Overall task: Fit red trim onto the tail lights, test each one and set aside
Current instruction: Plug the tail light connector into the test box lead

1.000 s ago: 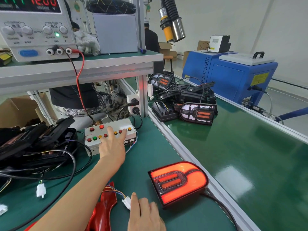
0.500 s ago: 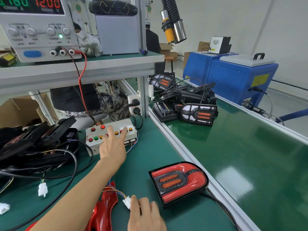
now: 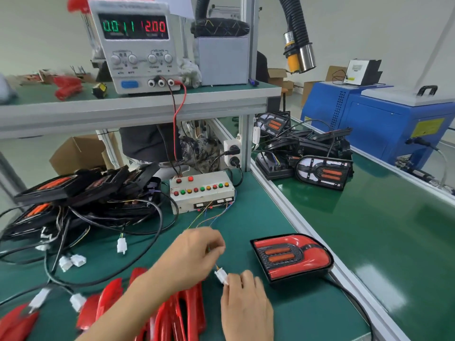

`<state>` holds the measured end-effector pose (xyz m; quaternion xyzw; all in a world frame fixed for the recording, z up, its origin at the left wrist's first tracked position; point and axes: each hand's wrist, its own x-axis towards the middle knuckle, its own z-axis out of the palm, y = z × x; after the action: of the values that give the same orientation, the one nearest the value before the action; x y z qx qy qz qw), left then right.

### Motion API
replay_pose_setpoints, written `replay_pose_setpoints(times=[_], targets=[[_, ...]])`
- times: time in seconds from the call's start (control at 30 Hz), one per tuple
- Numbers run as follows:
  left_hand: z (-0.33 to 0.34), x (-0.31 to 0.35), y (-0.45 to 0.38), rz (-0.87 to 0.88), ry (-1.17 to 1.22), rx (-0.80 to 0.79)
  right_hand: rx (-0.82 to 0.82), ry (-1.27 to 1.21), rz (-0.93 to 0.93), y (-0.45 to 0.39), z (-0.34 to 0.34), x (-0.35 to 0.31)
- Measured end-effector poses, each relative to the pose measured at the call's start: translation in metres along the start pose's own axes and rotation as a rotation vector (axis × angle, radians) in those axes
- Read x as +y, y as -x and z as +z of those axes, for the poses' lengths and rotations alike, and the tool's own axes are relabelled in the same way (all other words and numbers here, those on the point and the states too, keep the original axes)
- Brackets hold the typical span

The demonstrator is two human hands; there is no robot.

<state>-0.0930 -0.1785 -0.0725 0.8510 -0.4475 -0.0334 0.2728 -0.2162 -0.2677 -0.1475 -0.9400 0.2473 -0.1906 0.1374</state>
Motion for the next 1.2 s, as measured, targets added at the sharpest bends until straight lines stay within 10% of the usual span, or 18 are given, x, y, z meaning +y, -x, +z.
replay_pose_setpoints(times=[0.53, 1.2], targets=[[0.008, -0.014, 0.022, 0.285, -0.403, -0.093, -0.339, -0.380, 0.153, -0.013, -0.044, 0.002], [-0.015, -0.035, -0.002, 0.043, 0.307, -0.303, -0.344, -0.384, -0.034, -0.031, -0.057, 0.015]])
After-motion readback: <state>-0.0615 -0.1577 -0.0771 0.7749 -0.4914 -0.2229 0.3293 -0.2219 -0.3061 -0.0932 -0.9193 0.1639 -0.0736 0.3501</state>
